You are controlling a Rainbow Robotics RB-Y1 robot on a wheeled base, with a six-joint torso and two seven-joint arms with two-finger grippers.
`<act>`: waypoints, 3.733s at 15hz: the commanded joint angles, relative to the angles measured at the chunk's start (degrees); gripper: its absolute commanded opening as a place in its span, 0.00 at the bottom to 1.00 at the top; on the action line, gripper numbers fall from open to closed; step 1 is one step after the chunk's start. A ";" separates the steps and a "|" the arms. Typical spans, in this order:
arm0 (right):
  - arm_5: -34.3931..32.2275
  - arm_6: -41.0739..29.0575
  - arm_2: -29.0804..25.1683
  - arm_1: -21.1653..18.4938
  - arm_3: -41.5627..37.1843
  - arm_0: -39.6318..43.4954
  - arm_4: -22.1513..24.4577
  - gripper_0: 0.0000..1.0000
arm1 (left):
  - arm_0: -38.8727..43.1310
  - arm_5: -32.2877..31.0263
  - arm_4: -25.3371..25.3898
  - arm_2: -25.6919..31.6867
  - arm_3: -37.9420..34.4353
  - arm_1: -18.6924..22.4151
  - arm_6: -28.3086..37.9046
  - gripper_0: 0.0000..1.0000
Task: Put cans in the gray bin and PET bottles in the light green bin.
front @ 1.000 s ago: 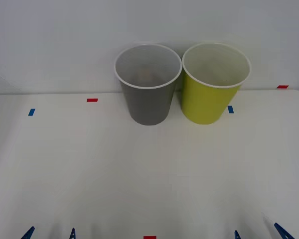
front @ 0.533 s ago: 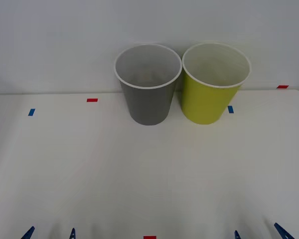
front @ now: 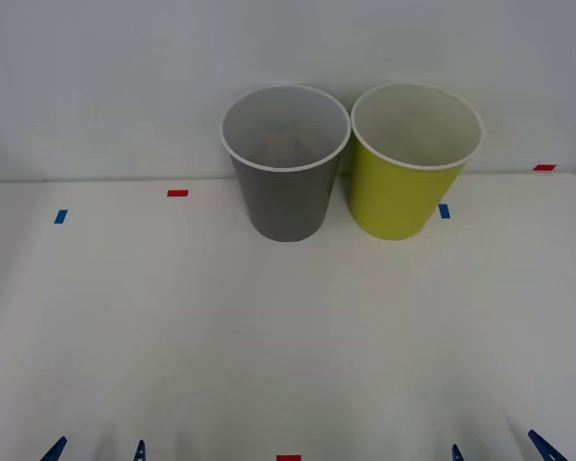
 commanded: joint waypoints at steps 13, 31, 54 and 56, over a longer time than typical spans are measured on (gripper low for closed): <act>0.00 0.00 0.00 0.00 0.00 0.00 0.00 1.00 | 0.00 0.00 0.00 0.00 0.00 0.00 0.00 1.00; 0.00 0.00 0.00 0.00 0.00 0.00 0.00 1.00 | 0.00 0.00 0.00 0.00 0.00 0.00 0.00 1.00; 0.00 0.00 0.00 0.00 0.00 0.00 0.00 1.00 | 0.00 0.00 0.00 0.00 0.00 0.00 0.00 1.00; 0.00 0.00 0.00 0.00 0.00 0.00 0.00 1.00 | 0.00 0.00 0.00 0.00 0.00 0.00 0.00 1.00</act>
